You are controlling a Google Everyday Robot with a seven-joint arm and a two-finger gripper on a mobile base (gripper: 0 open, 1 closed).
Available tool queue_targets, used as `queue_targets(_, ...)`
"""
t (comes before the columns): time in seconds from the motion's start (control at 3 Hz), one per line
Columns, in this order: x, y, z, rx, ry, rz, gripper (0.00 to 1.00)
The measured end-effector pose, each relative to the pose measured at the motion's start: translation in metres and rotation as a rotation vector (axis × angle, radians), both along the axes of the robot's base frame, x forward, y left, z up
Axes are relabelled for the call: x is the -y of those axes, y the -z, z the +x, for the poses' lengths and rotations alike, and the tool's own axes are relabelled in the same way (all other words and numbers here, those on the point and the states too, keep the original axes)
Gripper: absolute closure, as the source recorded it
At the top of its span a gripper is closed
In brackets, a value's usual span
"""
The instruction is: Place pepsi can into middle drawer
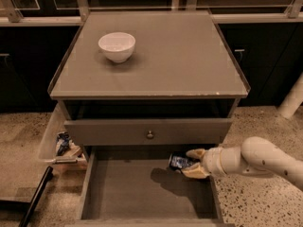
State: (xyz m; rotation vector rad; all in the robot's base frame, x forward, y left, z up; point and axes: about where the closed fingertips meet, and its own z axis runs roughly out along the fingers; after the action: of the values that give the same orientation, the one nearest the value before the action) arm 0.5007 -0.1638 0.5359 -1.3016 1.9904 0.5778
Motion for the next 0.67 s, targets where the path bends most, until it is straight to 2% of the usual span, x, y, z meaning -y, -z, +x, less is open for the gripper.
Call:
queue_targets(0.33, -0.01, 0.058, 0.01, -0.063, 0.061, 0.018, 1.0)
queue_targets(0.67, -0.024, 0.104, 0.015, -0.085, 0.088, -0.012, 1.0)
